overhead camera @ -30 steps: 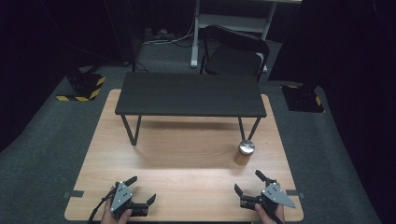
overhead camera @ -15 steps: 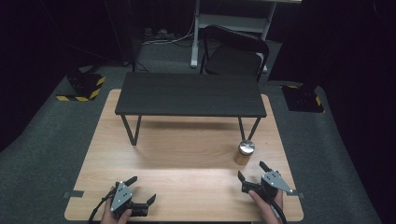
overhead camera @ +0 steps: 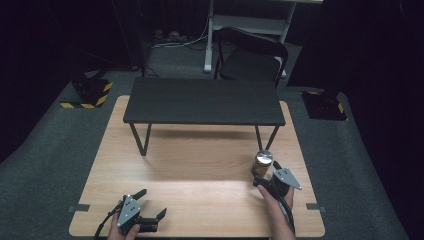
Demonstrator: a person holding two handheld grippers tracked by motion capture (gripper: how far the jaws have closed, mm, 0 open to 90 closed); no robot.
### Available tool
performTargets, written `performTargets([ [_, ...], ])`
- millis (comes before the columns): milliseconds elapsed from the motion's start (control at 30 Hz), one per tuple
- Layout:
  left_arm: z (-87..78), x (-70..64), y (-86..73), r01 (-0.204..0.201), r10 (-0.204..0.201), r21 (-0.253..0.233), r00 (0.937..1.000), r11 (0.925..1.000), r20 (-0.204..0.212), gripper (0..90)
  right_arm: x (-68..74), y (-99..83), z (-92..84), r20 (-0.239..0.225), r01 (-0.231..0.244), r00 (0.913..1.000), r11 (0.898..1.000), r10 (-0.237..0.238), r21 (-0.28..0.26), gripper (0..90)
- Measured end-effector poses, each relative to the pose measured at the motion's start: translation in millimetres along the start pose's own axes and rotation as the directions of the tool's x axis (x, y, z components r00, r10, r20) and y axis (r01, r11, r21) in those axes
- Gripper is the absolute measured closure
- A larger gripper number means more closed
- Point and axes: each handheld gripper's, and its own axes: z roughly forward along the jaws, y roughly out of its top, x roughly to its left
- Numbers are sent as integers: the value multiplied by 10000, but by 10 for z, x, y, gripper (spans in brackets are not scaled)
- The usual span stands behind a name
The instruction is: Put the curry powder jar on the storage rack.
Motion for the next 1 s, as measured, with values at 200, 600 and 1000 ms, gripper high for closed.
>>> performTargets([
  [200, -4, 3, -7, 37, -36, -31, 10000, 10000, 24, 5, 45, 8, 66, 56, 218, 9997, 9998, -218, 22, 225],
  [600, -5, 7, -10, 52, -52, -48, 10000, 10000, 38, 5, 87, 12, 14, 54, 429, 9991, 9988, -428, -241, 303],
  [1000, -2, 8, -6, 40, -39, -29, 10000, 10000, 45, 5, 117, 370, -263, -573, 580, 9965, 9973, -605, -440, 303],
])
